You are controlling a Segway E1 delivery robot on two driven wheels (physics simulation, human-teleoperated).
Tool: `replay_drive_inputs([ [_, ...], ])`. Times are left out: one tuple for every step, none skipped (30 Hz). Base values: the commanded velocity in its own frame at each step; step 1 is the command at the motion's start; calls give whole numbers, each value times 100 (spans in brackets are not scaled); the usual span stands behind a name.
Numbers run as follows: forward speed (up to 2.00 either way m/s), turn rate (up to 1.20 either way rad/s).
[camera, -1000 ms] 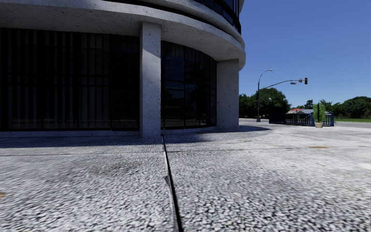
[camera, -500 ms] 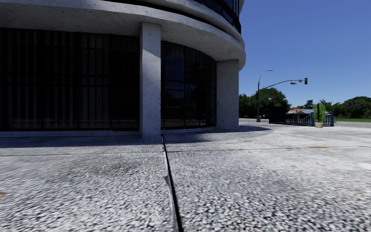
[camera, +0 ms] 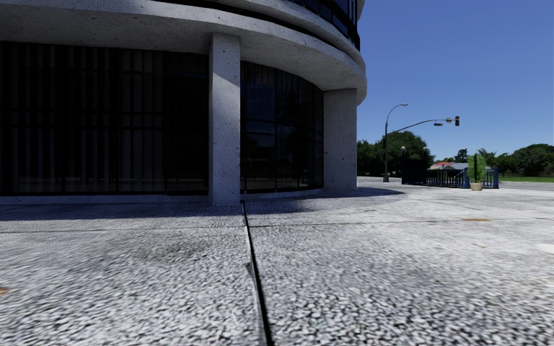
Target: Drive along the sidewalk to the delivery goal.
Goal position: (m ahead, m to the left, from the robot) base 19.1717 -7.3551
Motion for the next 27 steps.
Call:
replay_drive_inputs([
  [78, 0],
  [109, 0],
  [125, 0],
  [125, 0],
  [149, 0],
  [163, 0],
  [168, 0],
  [168, 0],
  [169, 0],
  [172, -2],
  [183, -21],
  [191, -29],
  [191, -29],
  [193, -32],
  [193, -33],
  [193, -33],
  [193, -33],
  [193, -33],
  [193, -33],
  [193, -33],
  [193, -33],
  [195, -33],
  [195, -33],
  [196, -33],
  [196, -33],
  [196, -33],
  [196, -33],
])
